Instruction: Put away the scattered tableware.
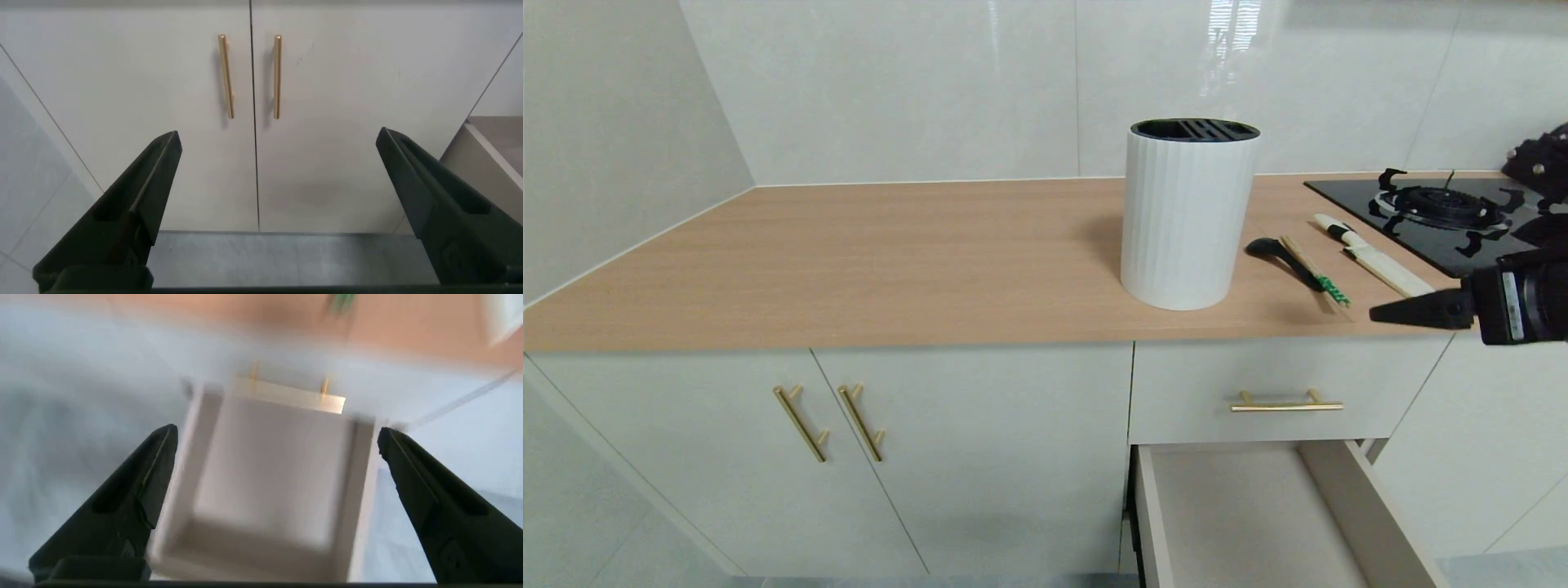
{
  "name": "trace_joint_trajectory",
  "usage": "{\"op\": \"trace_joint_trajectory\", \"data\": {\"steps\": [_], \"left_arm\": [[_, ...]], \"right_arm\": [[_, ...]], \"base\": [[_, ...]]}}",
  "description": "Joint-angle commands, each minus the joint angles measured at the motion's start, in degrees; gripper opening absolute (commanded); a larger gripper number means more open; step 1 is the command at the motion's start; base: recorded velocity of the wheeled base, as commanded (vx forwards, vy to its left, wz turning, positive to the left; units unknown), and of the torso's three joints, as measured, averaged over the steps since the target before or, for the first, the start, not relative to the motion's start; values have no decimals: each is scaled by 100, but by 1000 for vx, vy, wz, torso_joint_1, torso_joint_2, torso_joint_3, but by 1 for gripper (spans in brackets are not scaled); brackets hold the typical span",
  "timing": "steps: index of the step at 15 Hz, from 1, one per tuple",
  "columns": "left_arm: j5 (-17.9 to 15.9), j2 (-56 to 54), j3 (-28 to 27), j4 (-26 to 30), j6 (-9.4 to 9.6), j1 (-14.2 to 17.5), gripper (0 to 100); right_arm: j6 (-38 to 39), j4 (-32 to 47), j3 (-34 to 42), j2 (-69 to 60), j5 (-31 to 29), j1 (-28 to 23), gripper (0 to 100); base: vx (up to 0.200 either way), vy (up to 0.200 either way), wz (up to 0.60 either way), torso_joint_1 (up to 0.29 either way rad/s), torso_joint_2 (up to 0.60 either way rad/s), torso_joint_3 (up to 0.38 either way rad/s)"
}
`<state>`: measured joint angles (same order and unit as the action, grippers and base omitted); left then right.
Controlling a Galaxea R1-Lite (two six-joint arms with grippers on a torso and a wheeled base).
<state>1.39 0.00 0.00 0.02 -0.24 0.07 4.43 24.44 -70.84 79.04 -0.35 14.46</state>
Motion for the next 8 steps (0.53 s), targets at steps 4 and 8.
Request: {"op": "trace_joint_trajectory", "data": {"steps": [4,8], "left_arm": [[2,0,0,-2,-2,1,100],[2,0,0,-2,-2,1,100]], "right_arm": [[357,-370,-914,1781,-510,-31,100],[375,-897,-914,2265,-1107,-127,100]], "base": [[0,0,0,0,0,0],[0,0,0,0,0,0]]}}
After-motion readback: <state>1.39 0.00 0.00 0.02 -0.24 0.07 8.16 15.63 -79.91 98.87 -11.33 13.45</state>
